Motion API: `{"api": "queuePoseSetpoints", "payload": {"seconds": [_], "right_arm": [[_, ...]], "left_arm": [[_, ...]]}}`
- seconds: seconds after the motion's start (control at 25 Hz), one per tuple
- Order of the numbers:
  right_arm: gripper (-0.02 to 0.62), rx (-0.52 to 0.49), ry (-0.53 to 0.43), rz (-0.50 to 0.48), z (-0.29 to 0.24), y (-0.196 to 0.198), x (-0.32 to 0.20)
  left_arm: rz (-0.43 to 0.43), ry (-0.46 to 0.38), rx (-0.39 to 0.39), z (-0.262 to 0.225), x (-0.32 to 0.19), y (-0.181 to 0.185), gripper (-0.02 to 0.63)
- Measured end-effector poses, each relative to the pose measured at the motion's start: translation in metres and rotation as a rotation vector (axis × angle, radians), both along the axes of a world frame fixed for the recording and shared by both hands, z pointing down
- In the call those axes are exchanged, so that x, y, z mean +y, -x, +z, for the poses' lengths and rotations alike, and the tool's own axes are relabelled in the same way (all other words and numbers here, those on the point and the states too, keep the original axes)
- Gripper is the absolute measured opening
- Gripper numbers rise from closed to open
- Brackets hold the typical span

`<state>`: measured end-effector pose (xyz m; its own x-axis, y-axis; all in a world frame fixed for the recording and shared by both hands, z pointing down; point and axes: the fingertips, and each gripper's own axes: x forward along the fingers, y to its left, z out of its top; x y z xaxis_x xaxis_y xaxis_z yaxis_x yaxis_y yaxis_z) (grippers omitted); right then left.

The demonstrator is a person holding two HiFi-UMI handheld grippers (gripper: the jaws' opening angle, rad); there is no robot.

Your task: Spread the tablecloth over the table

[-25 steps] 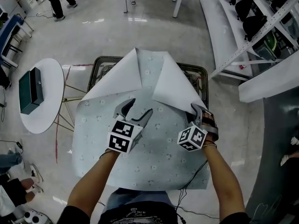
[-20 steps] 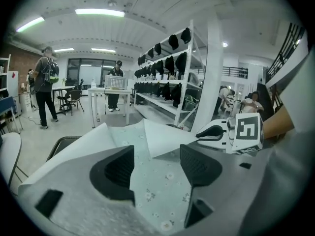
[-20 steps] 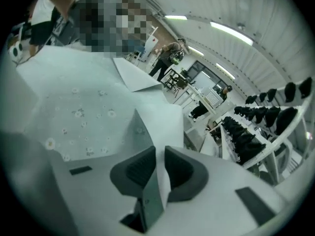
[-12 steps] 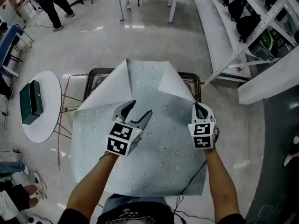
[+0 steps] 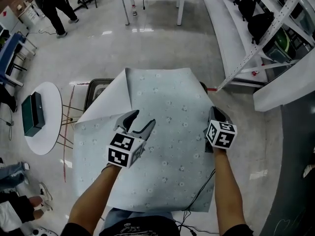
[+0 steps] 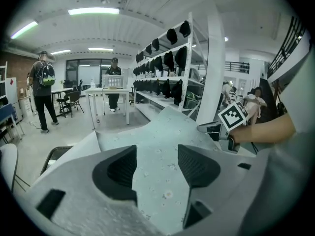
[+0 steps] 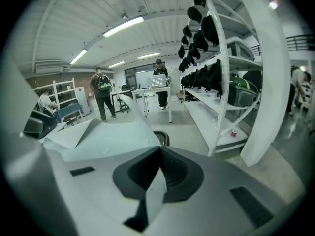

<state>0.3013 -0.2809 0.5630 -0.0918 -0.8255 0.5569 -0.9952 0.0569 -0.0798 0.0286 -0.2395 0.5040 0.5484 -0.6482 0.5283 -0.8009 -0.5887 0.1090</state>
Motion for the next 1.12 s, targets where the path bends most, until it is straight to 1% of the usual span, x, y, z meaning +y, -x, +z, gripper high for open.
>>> {"api": "queuePoseSetpoints", "payload": {"seconds": [0.16,0.48,0.52,0.6,0.68,0.76,0.84,0.92,1.12], "right_arm": [[0.009,-0.011,0.021,0.037,0.018,-0.016,-0.009],[0.026,0.053,0.040,0.082,0.038,-0.035,-0.020],[0.034,0.055,0.044,0.084,0.039,-0.037,-0.020],[0.085,0.067,0.051,0.079,0.041,-0.037,-0.019],[0.105,0.102,0.045,0.072,0.036,-0.037,-0.016],[0.110,0.150,0.023,0.063,0.026,-0.036,-0.012],[0.112,0.179,0.001,0.048,0.016,-0.030,-0.008],[0.112,0.185,-0.020,0.026,0.005,-0.015,-0.005],[0.112,0.182,-0.072,-0.045,-0.021,0.041,0.005]], "left_arm": [[-0.014,0.010,-0.014,0.006,0.001,0.001,0.259],[-0.041,0.018,-0.043,0.010,0.003,0.016,0.256],[-0.039,0.015,-0.048,0.010,0.003,0.016,0.256],[-0.038,0.012,-0.056,0.010,0.002,0.020,0.256],[-0.040,0.010,-0.061,0.010,0.002,0.025,0.256],[-0.035,0.004,-0.066,0.009,0.001,0.029,0.256],[-0.026,-0.003,-0.073,0.008,0.001,0.035,0.256],[-0.018,-0.011,-0.086,0.009,0.000,0.045,0.256],[0.015,-0.041,-0.148,0.008,-0.004,0.084,0.256]]}}
